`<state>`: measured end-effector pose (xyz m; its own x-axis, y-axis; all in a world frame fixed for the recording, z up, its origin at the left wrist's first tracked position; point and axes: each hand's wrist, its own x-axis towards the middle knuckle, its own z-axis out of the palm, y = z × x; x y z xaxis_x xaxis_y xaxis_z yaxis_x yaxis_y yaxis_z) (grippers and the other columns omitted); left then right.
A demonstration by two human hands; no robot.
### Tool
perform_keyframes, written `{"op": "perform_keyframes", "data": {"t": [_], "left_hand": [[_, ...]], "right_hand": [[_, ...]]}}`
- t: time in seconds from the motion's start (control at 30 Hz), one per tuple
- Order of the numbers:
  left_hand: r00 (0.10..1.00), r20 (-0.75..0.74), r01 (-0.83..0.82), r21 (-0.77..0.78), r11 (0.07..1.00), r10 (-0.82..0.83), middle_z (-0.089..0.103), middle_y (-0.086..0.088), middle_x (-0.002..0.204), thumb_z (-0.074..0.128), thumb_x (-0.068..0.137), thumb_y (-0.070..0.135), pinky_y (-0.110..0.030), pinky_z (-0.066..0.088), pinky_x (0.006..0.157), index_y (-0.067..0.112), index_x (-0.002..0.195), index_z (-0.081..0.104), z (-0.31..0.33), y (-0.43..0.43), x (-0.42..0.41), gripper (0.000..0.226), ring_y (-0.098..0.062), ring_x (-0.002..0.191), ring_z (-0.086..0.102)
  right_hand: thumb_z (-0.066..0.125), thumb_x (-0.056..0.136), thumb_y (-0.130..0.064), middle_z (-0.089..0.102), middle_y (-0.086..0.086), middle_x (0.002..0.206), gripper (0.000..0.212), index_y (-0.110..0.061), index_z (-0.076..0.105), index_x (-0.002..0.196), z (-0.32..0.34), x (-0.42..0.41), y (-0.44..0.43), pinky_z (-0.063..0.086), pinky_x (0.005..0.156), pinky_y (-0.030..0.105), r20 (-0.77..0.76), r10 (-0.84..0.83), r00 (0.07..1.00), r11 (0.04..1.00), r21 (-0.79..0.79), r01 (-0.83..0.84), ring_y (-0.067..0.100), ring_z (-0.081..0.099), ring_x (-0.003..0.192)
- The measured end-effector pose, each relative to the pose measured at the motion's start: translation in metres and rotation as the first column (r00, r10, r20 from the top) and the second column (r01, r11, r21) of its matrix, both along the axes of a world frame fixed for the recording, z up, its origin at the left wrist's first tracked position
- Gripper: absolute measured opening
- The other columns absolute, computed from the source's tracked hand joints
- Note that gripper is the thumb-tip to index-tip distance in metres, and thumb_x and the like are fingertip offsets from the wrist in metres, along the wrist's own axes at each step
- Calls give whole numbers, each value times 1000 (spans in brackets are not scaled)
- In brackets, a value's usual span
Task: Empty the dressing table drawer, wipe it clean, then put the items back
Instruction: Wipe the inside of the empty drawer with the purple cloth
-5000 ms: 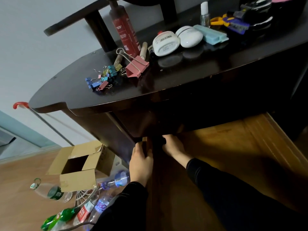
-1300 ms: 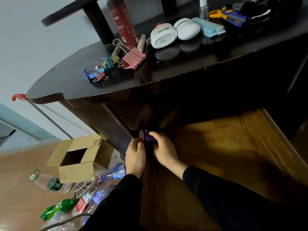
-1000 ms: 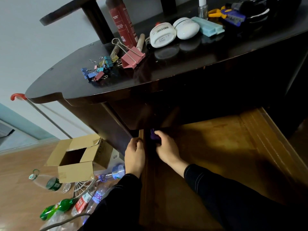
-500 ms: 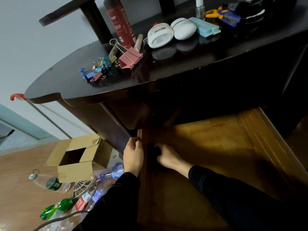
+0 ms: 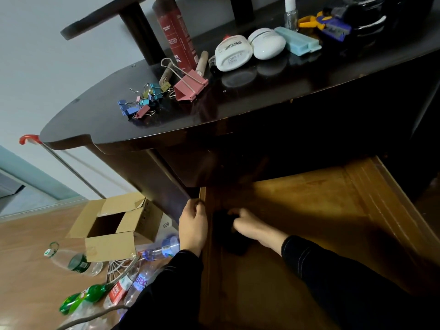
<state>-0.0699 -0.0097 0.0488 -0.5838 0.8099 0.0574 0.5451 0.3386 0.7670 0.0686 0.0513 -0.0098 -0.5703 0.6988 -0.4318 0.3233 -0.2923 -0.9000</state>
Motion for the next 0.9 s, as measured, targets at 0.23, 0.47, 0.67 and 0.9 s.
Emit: {"op": "perform_keyframes", "data": {"t": [0.23, 0.47, 0.67, 0.9], "left_hand": [[1000, 4, -10, -3, 1000, 10, 62, 12, 88, 45, 99, 21, -30, 39, 69, 24, 97, 60, 2, 1, 1, 16, -6, 84, 56], [1000, 14, -8, -4, 1000, 8, 60, 14, 89, 41, 101, 19, -30, 36, 72, 24, 99, 59, 0, 0, -1, 19, -3, 84, 53], [999, 17, -29, 13, 1000, 28, 59, 17, 82, 42, 99, 15, -17, 37, 65, 32, 84, 56, 2, 1, -1, 26, 3, 79, 54], [1000, 15, -23, -4, 1000, 23, 59, 17, 84, 42, 100, 17, -15, 37, 67, 34, 82, 54, 1, 0, -1, 27, 3, 81, 53]], "right_hand": [[52, 92, -11, 62, -9, 126, 48, -32, 54, 135, 13, -12, -1, 51, 89, 26, -133, -121, 984, 929, 334, 159, 12, 61, 111], [51, 94, -2, 61, -9, 122, 57, -32, 50, 143, 1, -6, -5, 58, 62, 26, 151, -12, 988, 899, 434, -55, 11, 69, 79], [54, 93, -7, 56, -6, 141, 55, -29, 49, 143, 12, -22, -22, 48, 101, 29, -36, -125, 991, 811, 571, 124, 17, 54, 128], [52, 96, -3, 56, -5, 143, 58, -28, 47, 148, 12, -10, -12, 51, 102, 32, 45, -137, 990, 877, 470, 100, 20, 58, 125]]}}
